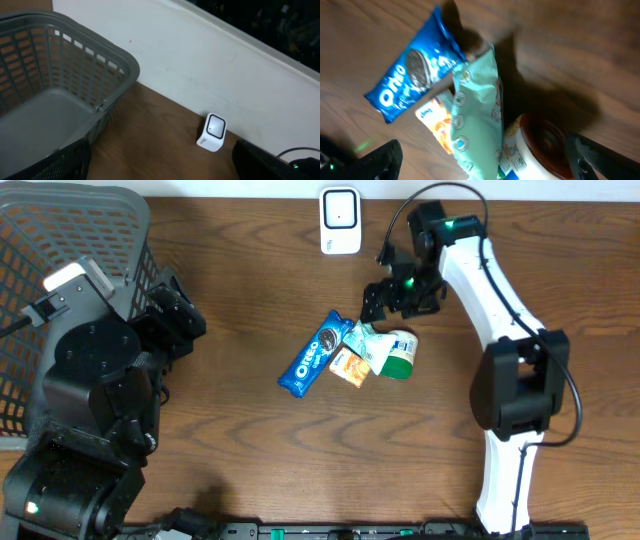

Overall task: Scan the item barcode
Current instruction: 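Reach the right gripper to the mint-green wipes pack and grasp it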

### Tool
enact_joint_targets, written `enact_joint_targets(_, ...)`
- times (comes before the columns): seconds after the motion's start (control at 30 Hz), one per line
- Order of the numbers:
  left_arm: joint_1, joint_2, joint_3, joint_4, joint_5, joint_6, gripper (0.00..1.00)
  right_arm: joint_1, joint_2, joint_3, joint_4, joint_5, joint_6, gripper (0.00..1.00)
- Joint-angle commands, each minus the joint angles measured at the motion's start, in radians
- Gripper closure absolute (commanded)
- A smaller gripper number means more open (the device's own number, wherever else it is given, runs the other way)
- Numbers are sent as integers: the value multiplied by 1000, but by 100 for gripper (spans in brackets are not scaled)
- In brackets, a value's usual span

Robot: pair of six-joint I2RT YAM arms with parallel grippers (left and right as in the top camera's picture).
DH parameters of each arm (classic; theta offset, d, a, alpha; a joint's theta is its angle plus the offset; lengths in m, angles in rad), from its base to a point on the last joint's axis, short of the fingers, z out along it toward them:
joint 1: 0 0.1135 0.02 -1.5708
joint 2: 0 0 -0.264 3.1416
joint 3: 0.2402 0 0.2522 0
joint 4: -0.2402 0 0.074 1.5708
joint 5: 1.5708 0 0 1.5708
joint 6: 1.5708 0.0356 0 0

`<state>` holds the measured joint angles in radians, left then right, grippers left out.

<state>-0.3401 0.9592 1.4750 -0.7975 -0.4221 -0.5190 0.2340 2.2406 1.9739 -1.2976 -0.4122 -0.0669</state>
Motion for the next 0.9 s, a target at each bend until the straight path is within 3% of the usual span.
enact_joint_targets(0.0,4,-4,3,-13,-17,14,9,11,61,19,-27,-32,-56,2)
enact_joint_targets(0.43,4,-4,3,-43,-18,14,9,16,105,19,-71,-95,-160,13)
enact_joint_targets(0.53,4,-4,3,-56,-17,14,9,17,116,19,-66,-95,-160,27)
enact_joint_targets(0.87,4,-4,3,-100,-17,14,9,37,216,19,-106,-77,-185,25)
